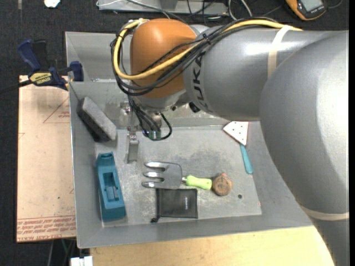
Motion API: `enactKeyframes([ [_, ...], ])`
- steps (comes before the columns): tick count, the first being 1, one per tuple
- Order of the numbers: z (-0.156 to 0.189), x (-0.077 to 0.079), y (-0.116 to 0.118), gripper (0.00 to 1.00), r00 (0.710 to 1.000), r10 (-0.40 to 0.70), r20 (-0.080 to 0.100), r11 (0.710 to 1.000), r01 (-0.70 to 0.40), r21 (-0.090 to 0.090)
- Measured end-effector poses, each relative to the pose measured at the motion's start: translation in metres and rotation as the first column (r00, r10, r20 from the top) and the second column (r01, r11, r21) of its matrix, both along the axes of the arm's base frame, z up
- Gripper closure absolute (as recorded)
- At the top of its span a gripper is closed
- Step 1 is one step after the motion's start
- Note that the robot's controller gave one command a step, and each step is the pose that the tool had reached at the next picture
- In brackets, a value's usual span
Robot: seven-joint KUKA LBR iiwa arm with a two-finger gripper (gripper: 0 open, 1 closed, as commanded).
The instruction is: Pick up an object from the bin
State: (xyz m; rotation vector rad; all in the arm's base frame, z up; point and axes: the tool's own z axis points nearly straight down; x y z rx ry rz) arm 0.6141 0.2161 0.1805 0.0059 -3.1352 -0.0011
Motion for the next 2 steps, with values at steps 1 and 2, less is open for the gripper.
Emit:
enactKeyframes([
  [1,0.005,0.002,-0.001,0.0,1.0,-0.003,0.007,1.0,0.003,0.001],
  [2,-0.041,-0.012,-0.058,0.0,0.999,-0.045,0.007,0.999,0.045,0.004],
])
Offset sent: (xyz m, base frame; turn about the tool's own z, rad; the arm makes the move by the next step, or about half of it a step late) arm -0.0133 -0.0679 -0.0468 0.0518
